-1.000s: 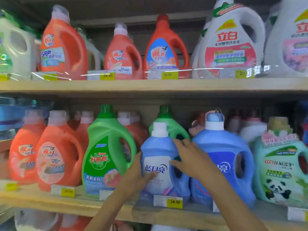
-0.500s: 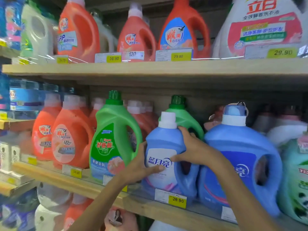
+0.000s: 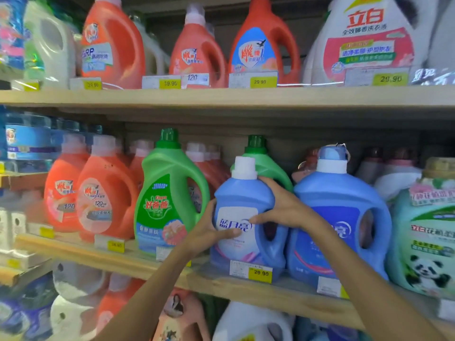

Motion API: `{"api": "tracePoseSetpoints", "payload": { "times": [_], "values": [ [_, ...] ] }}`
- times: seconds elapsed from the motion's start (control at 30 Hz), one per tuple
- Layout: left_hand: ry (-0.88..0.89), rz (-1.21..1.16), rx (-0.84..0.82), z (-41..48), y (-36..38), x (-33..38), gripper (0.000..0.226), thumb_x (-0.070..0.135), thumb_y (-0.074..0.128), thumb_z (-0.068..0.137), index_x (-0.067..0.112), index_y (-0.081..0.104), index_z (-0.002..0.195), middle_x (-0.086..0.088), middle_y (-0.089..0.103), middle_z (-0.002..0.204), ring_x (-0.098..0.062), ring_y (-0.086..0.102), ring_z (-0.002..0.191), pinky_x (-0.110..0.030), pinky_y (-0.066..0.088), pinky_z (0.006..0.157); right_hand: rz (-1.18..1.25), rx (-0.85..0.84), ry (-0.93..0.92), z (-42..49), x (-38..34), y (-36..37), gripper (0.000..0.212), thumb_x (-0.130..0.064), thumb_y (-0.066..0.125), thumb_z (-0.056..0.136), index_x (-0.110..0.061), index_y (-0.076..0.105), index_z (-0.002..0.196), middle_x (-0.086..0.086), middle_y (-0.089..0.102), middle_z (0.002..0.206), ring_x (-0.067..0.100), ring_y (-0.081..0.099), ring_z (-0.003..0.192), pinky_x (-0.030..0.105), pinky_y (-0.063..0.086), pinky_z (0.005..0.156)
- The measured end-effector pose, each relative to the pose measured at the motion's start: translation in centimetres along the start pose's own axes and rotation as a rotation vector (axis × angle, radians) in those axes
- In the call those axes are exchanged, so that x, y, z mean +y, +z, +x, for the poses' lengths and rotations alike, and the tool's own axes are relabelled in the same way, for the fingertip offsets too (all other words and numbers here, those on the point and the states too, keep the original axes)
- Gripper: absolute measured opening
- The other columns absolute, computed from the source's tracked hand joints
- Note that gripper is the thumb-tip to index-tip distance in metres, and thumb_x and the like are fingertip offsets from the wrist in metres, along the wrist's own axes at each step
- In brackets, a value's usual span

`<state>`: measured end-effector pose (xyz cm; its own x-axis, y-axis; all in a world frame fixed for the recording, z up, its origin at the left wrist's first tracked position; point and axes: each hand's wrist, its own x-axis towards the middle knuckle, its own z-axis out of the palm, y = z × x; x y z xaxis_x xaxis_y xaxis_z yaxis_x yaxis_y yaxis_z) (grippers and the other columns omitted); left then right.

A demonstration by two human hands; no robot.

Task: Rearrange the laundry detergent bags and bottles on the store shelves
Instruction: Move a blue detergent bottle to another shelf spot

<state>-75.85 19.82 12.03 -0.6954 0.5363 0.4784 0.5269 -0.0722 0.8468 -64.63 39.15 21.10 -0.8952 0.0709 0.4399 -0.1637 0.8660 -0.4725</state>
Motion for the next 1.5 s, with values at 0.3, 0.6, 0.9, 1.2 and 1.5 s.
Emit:
{"api": "tracePoseSetpoints", "payload": {
  "times": [0.3,0.6,0.9,1.2,1.5],
  "values": [
    [0.083,0.037,0.079,-2.1,-0.6,1.7,0.105,0.018,0.097,0.058,0.023,0.032,0.14,-0.001,0.059,0.135,-0.013,0.062,0.123,-0.045,0.054,0.101,0.035,0.157,-0.185,-3.2,-2.3,0.2,0.11,-0.025,0.096,0.056,-0.031,0.036,0.148,-0.015,0.045,0.14,0.008,0.045,0.129,0.028,0.039,0.107],
    [0.218,0.061,0.124,-4.8,-3.1,7.1,0.101,0.002,0.093,0.063,0.015,0.031,0.142,-0.005,0.062,0.124,-0.004,0.068,0.108,-0.025,0.058,0.085,0.05,0.24,-0.339,-5.5,-6.7,-1.8,0.106,-0.031,0.094,0.06,-0.03,0.036,0.149,-0.012,0.047,0.144,0.01,0.046,0.13,0.036,0.04,0.11],
    [0.16,0.008,0.116,-12.8,-4.7,7.2,0.1,0.003,0.09,0.065,0.016,0.031,0.145,-0.001,0.069,0.12,-0.016,0.072,0.107,-0.031,0.06,0.081,0.142,0.152,-0.339,-9.6,-9.8,1.2,0.101,-0.031,0.093,0.063,-0.023,0.039,0.149,-0.021,0.046,0.138,-0.021,0.043,0.119,0.002,0.033,0.099],
    [-0.007,-0.038,0.093,-22.4,-5.4,2.7,0.084,0.007,0.084,0.068,0.023,0.037,0.136,0.009,0.065,0.122,-0.003,0.068,0.108,-0.02,0.057,0.078,0.254,0.007,-0.179,-15.4,-10.2,8.6,0.102,-0.033,0.094,0.06,-0.021,0.042,0.147,-0.015,0.053,0.139,-0.004,0.05,0.126,0.022,0.041,0.106],
    [-0.227,-0.107,0.094,-32.3,-4.4,-1.0,0.093,0.027,0.089,0.06,0.026,0.036,0.137,0.004,0.07,0.115,-0.015,0.072,0.106,-0.029,0.06,0.076,0.342,-0.143,-0.026,-22.2,-10.2,14.8,0.099,-0.032,0.095,0.06,-0.028,0.044,0.146,-0.025,0.052,0.138,-0.006,0.048,0.127,0.021,0.042,0.104]
  ]
}}
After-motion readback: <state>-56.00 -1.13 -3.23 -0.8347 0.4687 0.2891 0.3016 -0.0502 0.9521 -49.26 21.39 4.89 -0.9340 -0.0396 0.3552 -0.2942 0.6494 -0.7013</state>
